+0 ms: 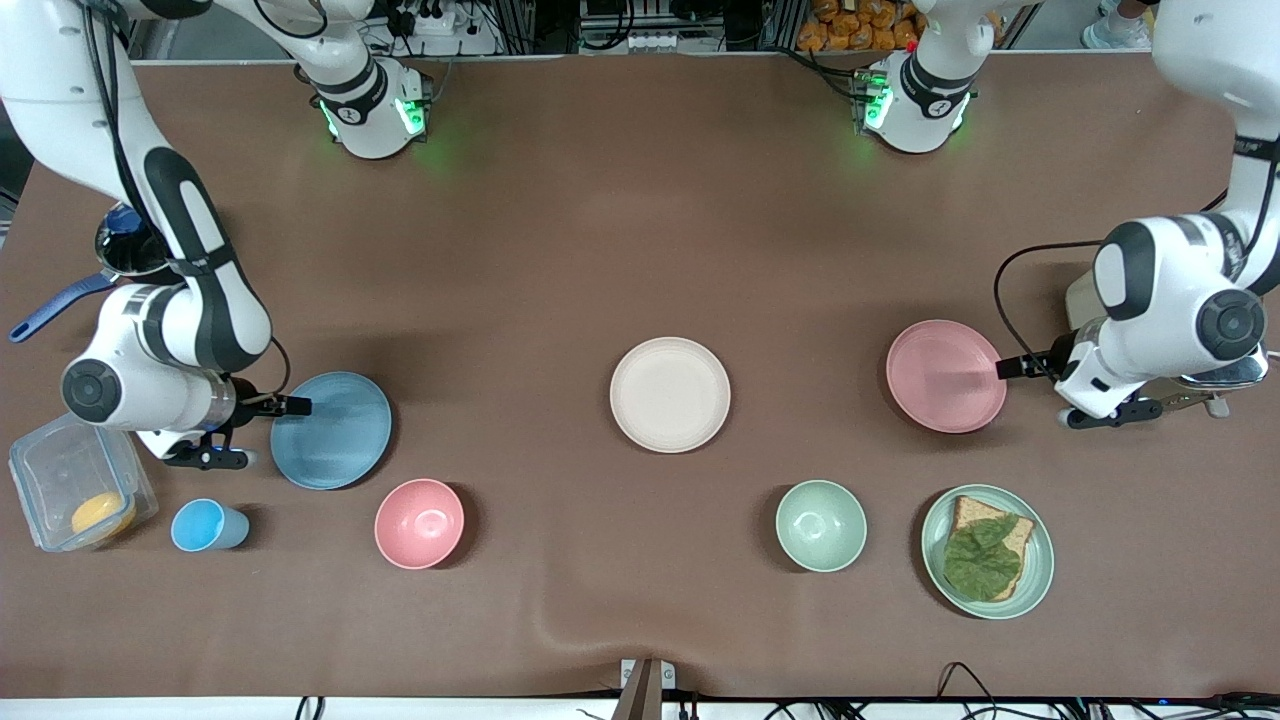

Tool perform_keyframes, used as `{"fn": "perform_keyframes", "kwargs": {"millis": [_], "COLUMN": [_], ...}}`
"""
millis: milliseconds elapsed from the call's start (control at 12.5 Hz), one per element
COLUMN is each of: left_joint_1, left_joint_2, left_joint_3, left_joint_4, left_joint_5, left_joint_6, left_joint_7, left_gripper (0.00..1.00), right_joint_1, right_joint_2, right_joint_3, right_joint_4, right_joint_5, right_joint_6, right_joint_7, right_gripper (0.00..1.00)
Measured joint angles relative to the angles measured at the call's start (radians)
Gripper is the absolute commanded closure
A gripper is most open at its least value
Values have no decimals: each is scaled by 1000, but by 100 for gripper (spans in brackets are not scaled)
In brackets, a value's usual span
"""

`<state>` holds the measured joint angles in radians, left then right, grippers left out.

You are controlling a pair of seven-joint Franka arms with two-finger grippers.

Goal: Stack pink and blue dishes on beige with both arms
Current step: 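Grasp the blue plate rim with the right gripper while the left grasps pink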

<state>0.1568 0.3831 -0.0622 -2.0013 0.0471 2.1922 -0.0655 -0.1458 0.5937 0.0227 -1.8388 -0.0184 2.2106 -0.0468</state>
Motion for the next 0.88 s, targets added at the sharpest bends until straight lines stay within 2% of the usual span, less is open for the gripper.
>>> {"fn": "perform_keyframes", "kwargs": {"millis": [80, 160, 240, 320, 560, 640, 880], "left_joint_1": [1, 1, 2, 5, 49, 59, 60], "left_joint_2": [25, 49, 71, 91, 116, 119, 120], "left_joint_3": [0, 0, 0, 0, 0, -1, -7], "left_joint_4": [0, 0, 0, 0, 0, 0, 0], "left_joint_5": [0, 0, 0, 0, 0, 0, 0], "left_joint_6": [19, 36, 49, 60, 67, 67, 67], "left_joint_7": [0, 0, 0, 0, 5, 6, 6], "left_gripper": [0, 0, 0, 8, 47, 56, 66], "right_joint_1": [-1, -2, -2, -1, -2, -2, -1], "right_joint_2": [13, 22, 29, 33, 33, 33, 32], "right_joint_3": [0, 0, 0, 1, 5, 3, 7], "right_joint_4": [0, 0, 0, 0, 8, 11, 25], "right_joint_5": [0, 0, 0, 0, 4, 4, 4], "right_joint_6": [14, 24, 29, 31, 32, 32, 32], "right_joint_7": [0, 0, 0, 0, 0, 0, -6], "right_gripper": [30, 90, 100, 100, 100, 100, 100]}}
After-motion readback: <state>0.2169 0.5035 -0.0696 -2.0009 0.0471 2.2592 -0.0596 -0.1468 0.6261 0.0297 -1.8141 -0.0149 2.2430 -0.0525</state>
